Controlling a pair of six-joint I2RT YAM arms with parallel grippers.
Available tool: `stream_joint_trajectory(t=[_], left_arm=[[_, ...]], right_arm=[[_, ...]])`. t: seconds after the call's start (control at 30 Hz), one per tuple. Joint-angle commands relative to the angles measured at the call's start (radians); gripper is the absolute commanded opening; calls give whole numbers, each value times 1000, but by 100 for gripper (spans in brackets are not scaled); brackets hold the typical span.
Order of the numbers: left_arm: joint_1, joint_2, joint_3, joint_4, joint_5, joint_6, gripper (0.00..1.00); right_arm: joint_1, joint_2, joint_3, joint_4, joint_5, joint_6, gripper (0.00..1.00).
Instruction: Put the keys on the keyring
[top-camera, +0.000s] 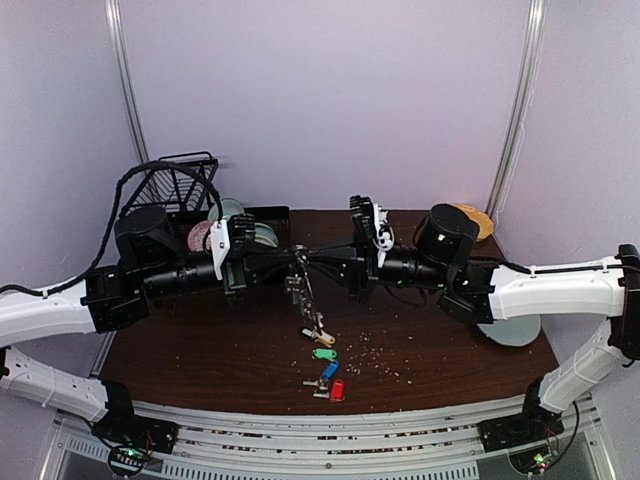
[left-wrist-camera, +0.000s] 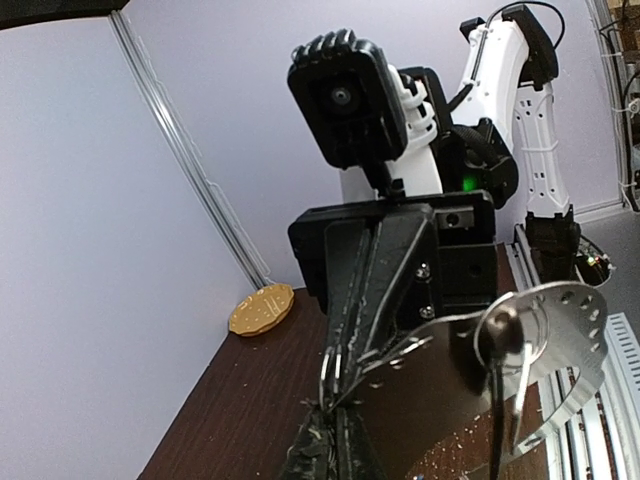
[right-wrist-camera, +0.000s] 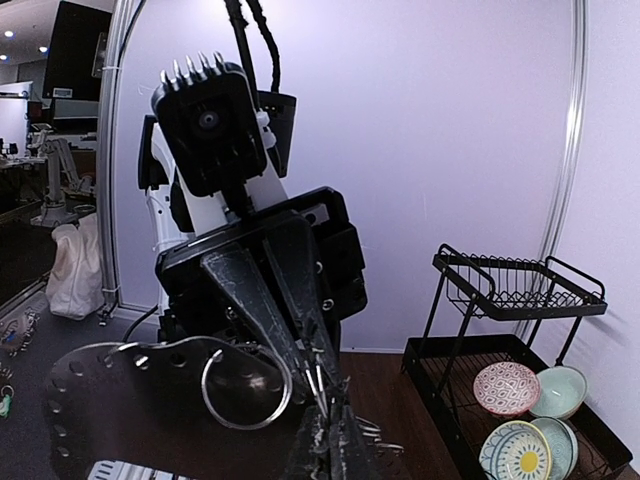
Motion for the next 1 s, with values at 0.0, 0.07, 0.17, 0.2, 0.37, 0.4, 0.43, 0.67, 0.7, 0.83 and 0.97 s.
stream_joint_trajectory(t=[0.0, 0.07, 0.17, 0.2, 0.37, 0.4, 0.43, 0.67, 0.7, 0.83, 0.97], left_arm=[[-7, 0, 22, 48, -28, -15, 7], [-7, -1, 21, 52, -25, -19, 9], [-7, 0, 23, 63, -25, -29, 12], [-7, -1, 23, 67, -24, -30, 11], [-7, -4, 22, 76, -18, -35, 3], [-7, -5, 21, 75, -17, -36, 3], [-7, -6, 20, 75, -16, -39, 3], [-7, -28, 9, 54, -28, -30, 0], [-7, -31, 13, 31, -43, -16, 0], [-7, -38, 49, -164, -166, 105, 0], [-8, -23, 92, -354, -281, 222, 0]], right_arm=[[15, 1, 37, 3, -25, -17, 0], [15, 2, 37, 2, -29, -17, 0], [15, 7, 42, 4, -34, -11, 0], [16, 7, 43, 4, -34, -13, 0], [16, 9, 48, -5, -37, -16, 0], [17, 11, 48, -9, -38, -18, 0], [17, 12, 49, -13, -38, -19, 0], [15, 6, 40, -28, -35, -24, 4], [11, 0, 35, -32, -20, -23, 14], [-14, -65, -12, -73, 48, -62, 31], [-43, -141, -51, -170, 99, -121, 34]])
